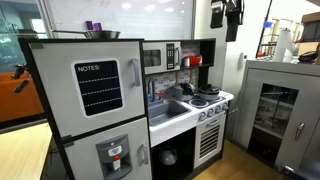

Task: Put the pot on the left side of the stovetop in the sink

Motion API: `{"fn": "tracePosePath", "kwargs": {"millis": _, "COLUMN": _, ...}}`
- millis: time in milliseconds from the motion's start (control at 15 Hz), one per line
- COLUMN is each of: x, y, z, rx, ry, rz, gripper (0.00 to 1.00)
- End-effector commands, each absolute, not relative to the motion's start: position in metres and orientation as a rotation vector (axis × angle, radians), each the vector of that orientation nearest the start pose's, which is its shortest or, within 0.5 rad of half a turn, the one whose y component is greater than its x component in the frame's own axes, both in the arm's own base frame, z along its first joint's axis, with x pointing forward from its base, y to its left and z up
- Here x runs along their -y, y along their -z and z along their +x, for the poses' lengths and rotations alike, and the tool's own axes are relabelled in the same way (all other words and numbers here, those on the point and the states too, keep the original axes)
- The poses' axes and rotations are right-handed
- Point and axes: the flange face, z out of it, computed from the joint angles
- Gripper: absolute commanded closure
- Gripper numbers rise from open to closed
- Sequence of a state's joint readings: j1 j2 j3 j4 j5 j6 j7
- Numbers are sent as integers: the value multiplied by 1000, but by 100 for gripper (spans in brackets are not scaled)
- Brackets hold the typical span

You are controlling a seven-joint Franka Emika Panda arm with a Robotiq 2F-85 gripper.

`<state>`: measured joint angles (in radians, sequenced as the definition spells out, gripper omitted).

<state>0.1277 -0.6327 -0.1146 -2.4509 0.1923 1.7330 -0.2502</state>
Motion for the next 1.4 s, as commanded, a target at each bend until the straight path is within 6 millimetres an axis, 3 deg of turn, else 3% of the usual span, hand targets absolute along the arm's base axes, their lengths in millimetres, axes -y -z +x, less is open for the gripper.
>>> {"fn": "tracePosePath", "kwargs": {"millis": 0, "x": -18, "y": -510, "z": 351, "rx": 357, "ry": -90, "rz": -2854, "gripper": 0}}
{"fn": "tracePosePath", "kwargs": {"millis": 1000, "x": -18, "y": -510, "z": 351, "rx": 357, "ry": -90, "rz": -2854, "gripper": 0}}
{"fn": "tracePosePath", "kwargs": {"millis": 1333, "x": -12, "y": -495, "z": 367, "rx": 332, "ry": -49, "rz": -2865, "gripper": 0}}
